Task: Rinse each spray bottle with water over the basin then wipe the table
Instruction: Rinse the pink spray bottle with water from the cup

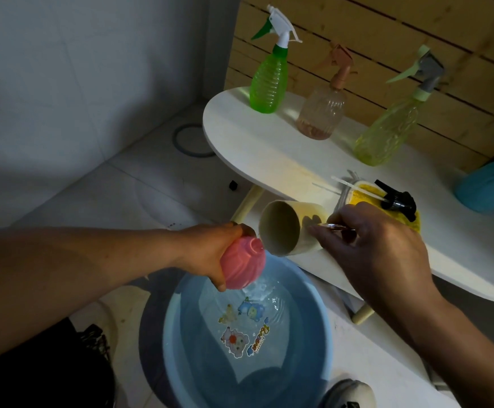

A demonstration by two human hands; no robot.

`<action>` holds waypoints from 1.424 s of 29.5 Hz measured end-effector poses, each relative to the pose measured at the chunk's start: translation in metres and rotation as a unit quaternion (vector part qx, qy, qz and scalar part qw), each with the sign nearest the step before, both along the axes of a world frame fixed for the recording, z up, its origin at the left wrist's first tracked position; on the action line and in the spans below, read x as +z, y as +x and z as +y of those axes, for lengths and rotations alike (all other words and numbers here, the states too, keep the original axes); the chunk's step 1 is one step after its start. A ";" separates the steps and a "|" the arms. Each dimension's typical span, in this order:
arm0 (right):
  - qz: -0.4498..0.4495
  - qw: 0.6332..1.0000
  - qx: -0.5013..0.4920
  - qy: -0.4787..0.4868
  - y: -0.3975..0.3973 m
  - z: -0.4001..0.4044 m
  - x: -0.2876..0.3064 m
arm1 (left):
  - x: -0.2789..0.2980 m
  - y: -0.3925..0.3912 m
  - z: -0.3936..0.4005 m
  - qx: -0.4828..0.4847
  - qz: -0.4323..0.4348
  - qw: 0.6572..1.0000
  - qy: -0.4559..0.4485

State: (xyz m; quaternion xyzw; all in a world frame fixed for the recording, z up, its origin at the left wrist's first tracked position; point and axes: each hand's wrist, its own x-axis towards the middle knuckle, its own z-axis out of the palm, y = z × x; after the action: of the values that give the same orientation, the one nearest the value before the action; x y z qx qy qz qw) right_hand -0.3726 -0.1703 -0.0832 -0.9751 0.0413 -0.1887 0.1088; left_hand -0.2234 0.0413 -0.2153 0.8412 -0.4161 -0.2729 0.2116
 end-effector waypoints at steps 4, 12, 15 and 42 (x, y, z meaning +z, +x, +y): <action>-0.006 1.000 0.009 -0.011 -0.001 -0.001 -0.001 | -0.003 0.001 0.000 0.001 0.008 1.000 -0.006; -0.020 0.999 0.028 -0.035 -0.003 -0.002 0.000 | -0.004 0.001 -0.003 -0.005 0.001 1.000 0.003; -0.026 0.998 0.029 -0.047 -0.003 -0.002 0.000 | -0.002 0.001 -0.003 -0.010 -0.006 1.000 0.000; -0.048 0.987 0.063 -0.140 -0.010 -0.004 -0.001 | 0.001 -0.004 -0.007 -0.016 -0.015 1.000 -0.015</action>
State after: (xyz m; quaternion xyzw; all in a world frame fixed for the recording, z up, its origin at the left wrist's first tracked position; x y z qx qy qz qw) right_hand -0.3830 -0.1742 -0.0840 -0.9713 -0.0527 -0.2314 -0.0152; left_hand -0.2275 0.0342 -0.2147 0.8355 -0.4363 -0.2572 0.2131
